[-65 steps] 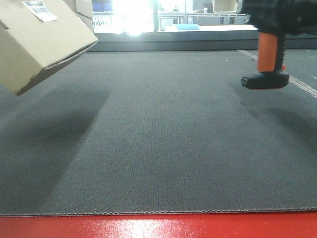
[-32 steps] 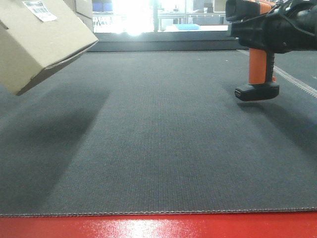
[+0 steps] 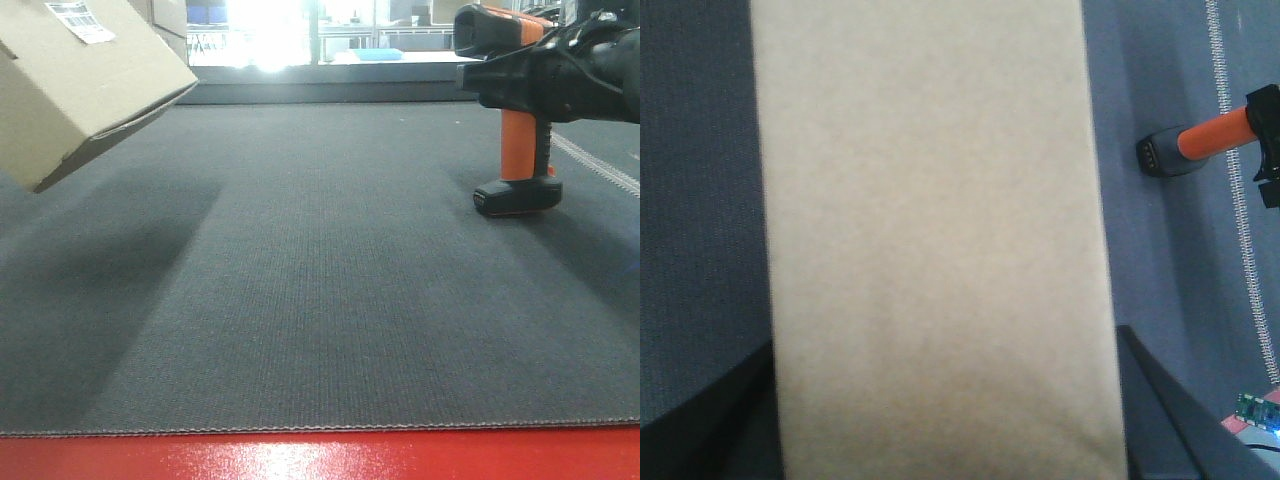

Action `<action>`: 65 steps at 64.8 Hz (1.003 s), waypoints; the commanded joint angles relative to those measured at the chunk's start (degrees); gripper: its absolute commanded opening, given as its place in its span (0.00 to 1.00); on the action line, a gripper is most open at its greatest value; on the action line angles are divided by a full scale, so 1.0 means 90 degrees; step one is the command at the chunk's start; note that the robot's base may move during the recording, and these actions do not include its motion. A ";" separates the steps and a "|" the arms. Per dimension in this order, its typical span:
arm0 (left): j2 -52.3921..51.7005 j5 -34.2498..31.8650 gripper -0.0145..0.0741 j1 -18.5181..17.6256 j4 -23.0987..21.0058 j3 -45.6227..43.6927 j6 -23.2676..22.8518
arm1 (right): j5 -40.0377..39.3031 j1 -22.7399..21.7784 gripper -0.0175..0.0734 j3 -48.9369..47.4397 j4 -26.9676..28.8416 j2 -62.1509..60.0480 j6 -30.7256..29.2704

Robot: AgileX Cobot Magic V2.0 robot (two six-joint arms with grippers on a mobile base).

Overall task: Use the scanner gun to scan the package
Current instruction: 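Lower the scanner gun with the right gripper back onto the belt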

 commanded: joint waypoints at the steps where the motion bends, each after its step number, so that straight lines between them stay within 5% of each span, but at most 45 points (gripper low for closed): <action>1: -0.0095 -0.0013 0.04 -0.0002 -0.0123 -0.0011 0.0049 | -0.0232 -0.0023 0.02 -0.0038 -0.0101 -0.0015 -0.0004; 32: -0.0095 -0.0013 0.04 -0.0002 -0.0123 -0.0011 0.0049 | 0.0444 -0.0023 0.04 -0.0038 -0.0101 -0.0129 -0.0004; 53: -0.0095 -0.0013 0.04 -0.0002 -0.0123 -0.0011 0.0049 | 0.0478 -0.0023 0.72 -0.0038 -0.0101 -0.0129 -0.0004; 59: -0.0095 -0.0013 0.04 -0.0002 -0.0123 -0.0011 0.0049 | 0.0507 -0.0023 0.82 -0.0038 -0.0101 -0.0129 -0.0015; 65: -0.0095 -0.0013 0.04 -0.0002 -0.0123 -0.0011 0.0049 | 0.0712 -0.0023 0.81 -0.0038 -0.0101 -0.0179 -0.0039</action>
